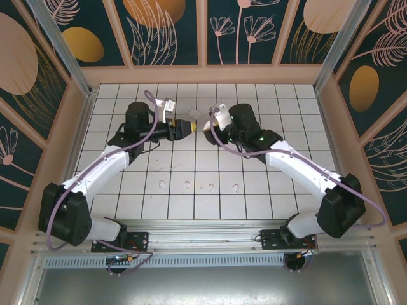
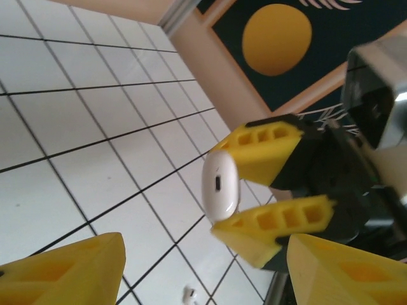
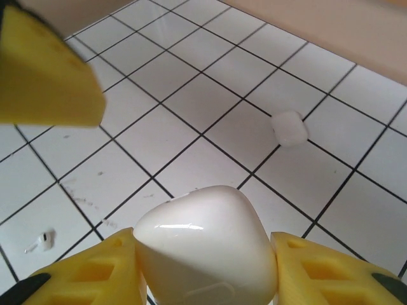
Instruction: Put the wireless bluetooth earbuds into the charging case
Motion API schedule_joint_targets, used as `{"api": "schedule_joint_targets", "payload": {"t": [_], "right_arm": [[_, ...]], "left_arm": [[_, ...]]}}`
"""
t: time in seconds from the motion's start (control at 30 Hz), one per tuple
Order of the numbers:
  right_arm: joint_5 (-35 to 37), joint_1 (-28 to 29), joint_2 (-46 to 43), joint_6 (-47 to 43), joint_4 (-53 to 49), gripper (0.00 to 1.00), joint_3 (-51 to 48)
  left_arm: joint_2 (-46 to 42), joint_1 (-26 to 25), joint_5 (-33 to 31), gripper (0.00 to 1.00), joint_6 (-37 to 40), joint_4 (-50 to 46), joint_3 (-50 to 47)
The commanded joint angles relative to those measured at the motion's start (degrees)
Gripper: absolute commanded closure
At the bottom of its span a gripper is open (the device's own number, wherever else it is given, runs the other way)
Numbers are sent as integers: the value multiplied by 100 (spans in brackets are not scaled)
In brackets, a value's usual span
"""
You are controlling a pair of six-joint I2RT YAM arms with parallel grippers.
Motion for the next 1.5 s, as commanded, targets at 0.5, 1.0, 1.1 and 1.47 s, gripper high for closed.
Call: {"api": "schedule_joint_targets", "payload": {"t": [0.5, 1.0, 1.1, 1.47], "right_arm": [[-343, 490, -887, -2470, 1300, 73, -1118], [-329, 496, -735, -2576, 1400, 73, -999], [-276, 470, -710, -2440, 1405, 63, -959], [-2398, -1272, -1216, 1823, 2317, 29, -709]], "left_arm": [[419, -613, 414, 44, -52, -576, 646], [528, -672, 464, 75, 345, -936, 523], [547, -674, 461, 89, 351, -862, 542], [211, -376, -532, 98, -634, 1877, -283]]}}
